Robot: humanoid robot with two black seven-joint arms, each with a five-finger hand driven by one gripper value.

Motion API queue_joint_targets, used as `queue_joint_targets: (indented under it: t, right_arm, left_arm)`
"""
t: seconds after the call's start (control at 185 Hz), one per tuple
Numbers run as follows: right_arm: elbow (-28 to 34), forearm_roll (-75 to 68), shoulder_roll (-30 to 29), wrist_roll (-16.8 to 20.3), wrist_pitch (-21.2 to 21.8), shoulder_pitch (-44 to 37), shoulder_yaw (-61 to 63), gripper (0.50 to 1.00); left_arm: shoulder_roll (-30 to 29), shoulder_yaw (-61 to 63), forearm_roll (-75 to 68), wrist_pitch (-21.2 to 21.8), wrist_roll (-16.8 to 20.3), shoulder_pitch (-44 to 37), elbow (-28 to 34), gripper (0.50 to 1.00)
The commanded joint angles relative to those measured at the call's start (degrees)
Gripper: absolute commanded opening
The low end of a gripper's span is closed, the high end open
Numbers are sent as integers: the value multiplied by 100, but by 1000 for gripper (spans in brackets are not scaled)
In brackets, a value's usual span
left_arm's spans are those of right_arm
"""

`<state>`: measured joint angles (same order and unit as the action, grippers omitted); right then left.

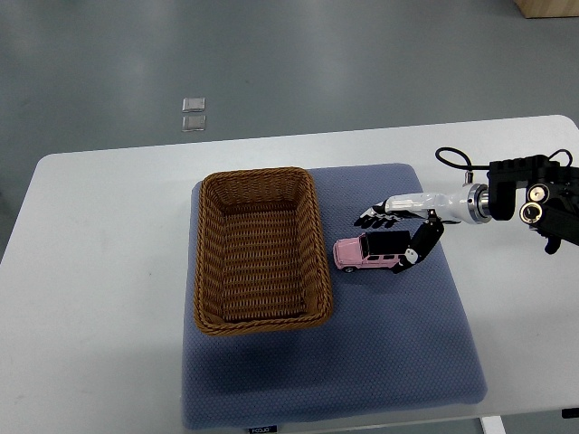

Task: Place pink car in brown basket
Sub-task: 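Close the right hand's fingers around the pink car's body, then lift the pink car off the cushion with the right hand, then carry the car over the wicker basket and open the right hand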

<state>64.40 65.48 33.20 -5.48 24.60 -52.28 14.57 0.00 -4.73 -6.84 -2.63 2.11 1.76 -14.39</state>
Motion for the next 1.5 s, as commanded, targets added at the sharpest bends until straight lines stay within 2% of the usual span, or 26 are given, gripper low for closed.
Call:
queue_joint_targets:
  t: [0.0, 0.313, 0.378, 0.432, 0.459, 0.464, 0.47, 0.475, 0.48, 0.486, 0.491, 0.497, 0.502, 0.518, 0.524, 0.529, 0.534, 0.545, 0.551, 0.561, 0.572, 0.74, 0.88, 1.231, 1.393, 1.495]
  right_arm:
    - [-41, 8, -33, -6, -95, 34, -7, 911]
    - [-182, 158, -77, -6, -218, 183, -33, 903]
    - [-208, 193, -112, -6, -254, 183, -33, 889]
    - [-244, 202, -147, -6, -333, 192, -42, 821]
    - [-261, 202, -147, -14, -403, 201, -59, 750]
    - [-261, 202, -147, -14, -403, 201, -59, 750]
    - [-279, 202, -156, -6, -429, 201, -59, 725]
    - [-279, 202, -156, -6, -429, 201, -59, 725]
    - [-279, 202, -156, -6, -447, 210, -68, 699]
    - [-279, 202, -156, -6, -447, 210, -68, 699]
    - [-287, 202, -156, -6, -473, 218, -68, 668]
    - [-288, 202, -156, -6, -473, 219, -68, 668]
    - [-288, 202, -156, -14, -491, 219, -68, 638]
    - [-296, 211, -156, -6, -508, 219, -68, 609]
    - [-296, 219, -156, -6, -517, 227, -77, 580]
    - [-296, 219, -156, -6, -517, 227, -77, 580]
    - [-296, 237, -156, -14, -535, 227, -77, 556]
    - [-296, 237, -156, -14, -535, 227, -77, 556]
    - [-296, 254, -156, -14, -552, 227, -77, 529]
    - [-296, 272, -156, -14, -561, 227, -77, 507]
    - [-296, 289, -156, -14, -570, 227, -77, 500]
    - [-288, 378, -50, -50, -596, 201, -68, 500]
    - [-217, 290, 275, -67, -552, 113, 11, 500]
    - [46, 70, 793, -120, -359, -739, 28, 500]
    - [38, -141, 591, -111, -298, -1232, 11, 500]
    - [-76, -185, 38, -102, -306, -1407, -33, 500]
  left_arm:
    - [0, -1, -1, -1, 0, 0, 7, 1000]
    - [0, -10, -1, -1, 0, 0, 7, 1000]
    - [0, -10, -1, -1, 0, 0, 7, 1000]
    - [0, -10, -1, -1, 0, 0, 7, 1000]
    - [0, -10, -1, -1, 0, 0, 15, 1000]
    - [0, -10, -1, -1, 0, 0, 15, 1000]
    - [0, -10, -1, -1, 0, 0, 15, 1000]
    - [0, -10, -1, -1, 0, 0, 15, 1000]
    - [0, -10, -1, -1, 0, 0, 15, 1000]
    - [0, -10, -1, -1, 0, 0, 15, 1000]
    - [0, -10, -1, -1, 0, 0, 7, 1000]
    - [0, -10, -1, -1, 0, 0, 7, 1000]
    - [0, -10, -1, -1, 0, 0, 15, 1000]
    - [0, -10, -1, -1, 0, 0, 15, 1000]
    - [0, -10, -1, -1, 0, 0, 7, 1000]
    - [0, -10, -1, -1, 0, 0, 7, 1000]
    - [0, -10, -1, -1, 0, 0, 15, 1000]
    - [0, -10, -1, -1, 0, 0, 15, 1000]
    - [0, -2, -1, -1, 0, 0, 15, 1000]
    - [0, -1, -1, -1, 0, 0, 15, 1000]
    - [0, -1, -10, -1, 0, 0, 15, 1000]
    - [0, -1, -1, -1, 0, 0, 15, 1000]
    - [0, 7, -10, -1, 0, 0, 15, 1000]
    - [0, 16, -10, -1, 0, 0, -2, 1000]
    - [0, 7, -10, -1, 0, 0, -28, 1000]
    - [0, 7, -10, -1, 0, 0, -28, 1000]
